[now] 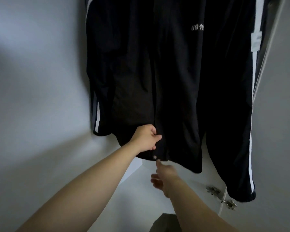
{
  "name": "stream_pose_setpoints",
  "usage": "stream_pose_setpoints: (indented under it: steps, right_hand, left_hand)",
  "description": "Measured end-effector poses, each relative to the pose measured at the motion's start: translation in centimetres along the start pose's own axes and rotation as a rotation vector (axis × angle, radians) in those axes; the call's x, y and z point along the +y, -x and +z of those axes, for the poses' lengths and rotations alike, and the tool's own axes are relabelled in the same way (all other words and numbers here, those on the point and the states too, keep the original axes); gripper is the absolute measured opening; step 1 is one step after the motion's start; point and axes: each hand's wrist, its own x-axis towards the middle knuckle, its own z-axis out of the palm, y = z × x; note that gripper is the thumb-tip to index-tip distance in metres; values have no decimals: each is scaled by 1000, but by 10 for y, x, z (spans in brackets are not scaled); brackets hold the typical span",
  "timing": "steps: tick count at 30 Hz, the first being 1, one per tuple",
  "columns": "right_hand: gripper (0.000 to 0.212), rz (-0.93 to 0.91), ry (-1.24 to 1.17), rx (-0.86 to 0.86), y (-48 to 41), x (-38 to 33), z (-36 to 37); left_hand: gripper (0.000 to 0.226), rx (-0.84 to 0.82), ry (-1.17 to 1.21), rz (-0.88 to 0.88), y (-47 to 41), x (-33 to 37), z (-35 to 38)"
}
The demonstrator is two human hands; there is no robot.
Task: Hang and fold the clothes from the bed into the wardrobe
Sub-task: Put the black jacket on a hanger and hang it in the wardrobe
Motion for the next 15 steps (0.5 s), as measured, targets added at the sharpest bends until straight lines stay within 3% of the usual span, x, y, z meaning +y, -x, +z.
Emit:
stream_pose_setpoints:
  steps: [4, 15]
  right_hand:
    - [17, -149, 72, 38, 10, -32, -13]
    - [15, -1061, 223, 327, 138, -248, -49]
  left_hand:
    - [29, 113, 66, 18, -17, 27, -20]
    - [31, 427, 115, 233, -53, 156, -106]
